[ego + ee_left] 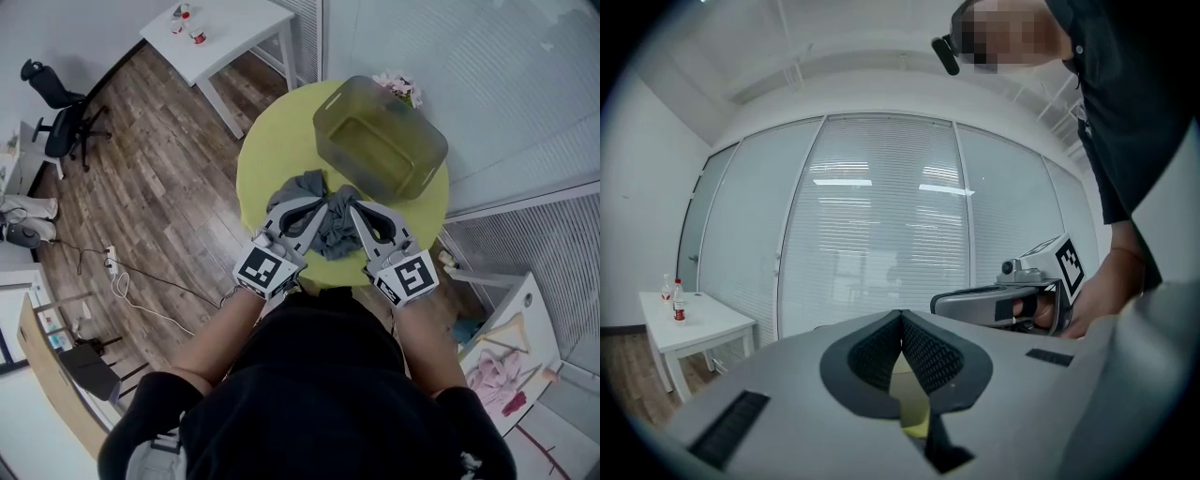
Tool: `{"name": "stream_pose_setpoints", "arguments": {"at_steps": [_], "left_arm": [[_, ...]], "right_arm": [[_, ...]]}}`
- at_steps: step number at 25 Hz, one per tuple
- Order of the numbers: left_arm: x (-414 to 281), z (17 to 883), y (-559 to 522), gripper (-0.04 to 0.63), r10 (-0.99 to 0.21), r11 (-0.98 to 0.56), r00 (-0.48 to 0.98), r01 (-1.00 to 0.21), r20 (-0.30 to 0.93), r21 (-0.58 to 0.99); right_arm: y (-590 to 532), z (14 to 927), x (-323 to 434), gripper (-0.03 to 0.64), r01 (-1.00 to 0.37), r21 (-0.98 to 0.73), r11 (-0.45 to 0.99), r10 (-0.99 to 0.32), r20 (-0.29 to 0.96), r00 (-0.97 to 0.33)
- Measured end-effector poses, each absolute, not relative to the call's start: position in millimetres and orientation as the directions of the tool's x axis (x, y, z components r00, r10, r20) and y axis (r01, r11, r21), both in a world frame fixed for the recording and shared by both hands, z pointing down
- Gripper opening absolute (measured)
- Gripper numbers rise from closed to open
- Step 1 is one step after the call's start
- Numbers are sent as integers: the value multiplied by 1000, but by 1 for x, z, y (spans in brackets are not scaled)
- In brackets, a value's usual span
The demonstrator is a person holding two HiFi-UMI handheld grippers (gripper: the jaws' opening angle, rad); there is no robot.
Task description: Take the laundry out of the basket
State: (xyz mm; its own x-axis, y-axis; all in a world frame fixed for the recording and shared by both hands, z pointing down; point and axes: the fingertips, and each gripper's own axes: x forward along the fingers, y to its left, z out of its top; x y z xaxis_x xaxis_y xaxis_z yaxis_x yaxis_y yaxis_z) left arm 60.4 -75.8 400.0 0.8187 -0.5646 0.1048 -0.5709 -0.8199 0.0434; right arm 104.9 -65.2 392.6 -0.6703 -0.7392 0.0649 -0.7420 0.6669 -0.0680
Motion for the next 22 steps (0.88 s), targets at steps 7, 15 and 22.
{"name": "stream_pose_setpoints", "arguments": {"at_steps": [7,15,22], "left_arm": [[65,396,-73,9,-560,-824,823,-565,99,37],[67,395,-68,9,-560,-824,822,-565,104,29],[69,394,-61,9,-559,-825,824,-564,96,33]], "right_arm": [[-64,384,110,23,-745,-61,665,-743,46,-667],[-58,381,109,23,-739,-56,671,-738,40,-673],[-52,382,112,23,-742,-52,668,-741,44,-670]]}}
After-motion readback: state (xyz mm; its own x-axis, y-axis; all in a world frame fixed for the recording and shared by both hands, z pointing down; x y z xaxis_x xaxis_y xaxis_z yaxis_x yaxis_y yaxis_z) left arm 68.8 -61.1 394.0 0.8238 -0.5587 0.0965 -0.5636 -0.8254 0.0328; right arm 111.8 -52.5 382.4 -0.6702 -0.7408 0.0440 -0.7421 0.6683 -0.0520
